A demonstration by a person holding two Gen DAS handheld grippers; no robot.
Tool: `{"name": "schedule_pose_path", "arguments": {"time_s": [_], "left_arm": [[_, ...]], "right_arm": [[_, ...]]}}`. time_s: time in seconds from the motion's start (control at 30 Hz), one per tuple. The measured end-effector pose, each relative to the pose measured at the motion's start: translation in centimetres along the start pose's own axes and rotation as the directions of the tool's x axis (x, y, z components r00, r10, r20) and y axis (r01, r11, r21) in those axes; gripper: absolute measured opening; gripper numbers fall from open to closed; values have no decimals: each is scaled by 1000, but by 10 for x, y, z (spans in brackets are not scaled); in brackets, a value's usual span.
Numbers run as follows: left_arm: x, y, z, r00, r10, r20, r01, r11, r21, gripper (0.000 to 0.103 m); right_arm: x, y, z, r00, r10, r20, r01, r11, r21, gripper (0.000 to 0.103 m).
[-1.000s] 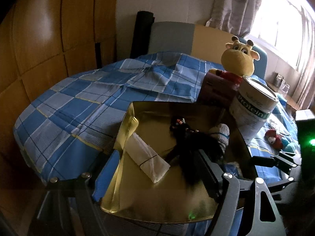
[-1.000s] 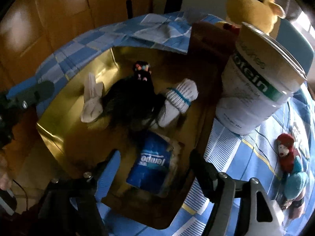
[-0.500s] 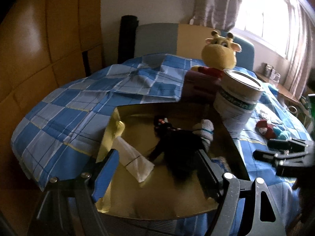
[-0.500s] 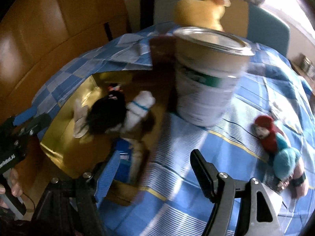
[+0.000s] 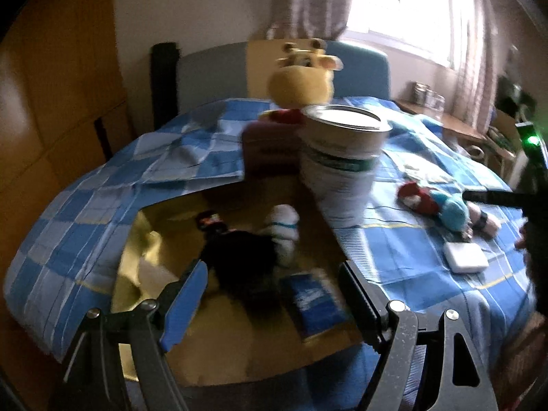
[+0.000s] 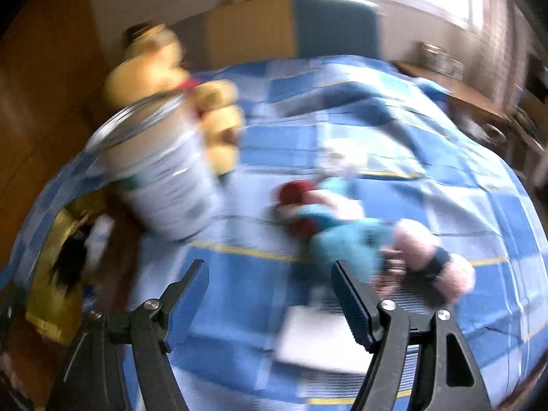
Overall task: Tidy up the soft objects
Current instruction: 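Move both grippers back from the tray to the pile of soft items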
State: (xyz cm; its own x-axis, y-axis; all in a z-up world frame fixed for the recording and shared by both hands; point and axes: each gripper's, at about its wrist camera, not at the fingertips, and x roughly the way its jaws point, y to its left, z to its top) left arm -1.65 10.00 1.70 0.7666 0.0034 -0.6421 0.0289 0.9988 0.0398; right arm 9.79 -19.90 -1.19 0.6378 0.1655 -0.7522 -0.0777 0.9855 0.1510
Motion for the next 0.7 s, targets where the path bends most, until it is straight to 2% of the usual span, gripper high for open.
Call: {"name": "schedule_pose_path", "arguments": {"time_s": [0.1, 0.2, 0.27, 0.33, 0.47, 0.7], "left_arm": [[4, -22, 5, 999, -37, -2, 37, 998, 49, 79], [8, -44, 10, 998, -64, -6, 64, 993, 96, 79], [12, -60, 11, 997, -80, -12, 81, 989, 124, 79], [17, -76, 13, 995, -100, -22, 102, 983, 155, 79], [27, -106, 14, 991, -127, -40, 133, 969, 210, 79], [41, -140, 14, 984, -164, -69, 177, 944, 280, 79]], "right_arm": [[-1, -41, 3, 995, -89, 34, 84, 990, 112, 75], [-3, -81, -3, 985, -160, 61, 139, 956, 257, 75], [-4, -109, -8, 988, -146, 49, 115, 912, 393, 75], [-10, -129, -13, 987, -138, 79, 82, 865, 495, 75], [-16, -146, -21, 987, -124, 100, 43, 812, 582, 75], [-17, -151, -26, 990, -82, 117, -6, 794, 608, 75]]}}
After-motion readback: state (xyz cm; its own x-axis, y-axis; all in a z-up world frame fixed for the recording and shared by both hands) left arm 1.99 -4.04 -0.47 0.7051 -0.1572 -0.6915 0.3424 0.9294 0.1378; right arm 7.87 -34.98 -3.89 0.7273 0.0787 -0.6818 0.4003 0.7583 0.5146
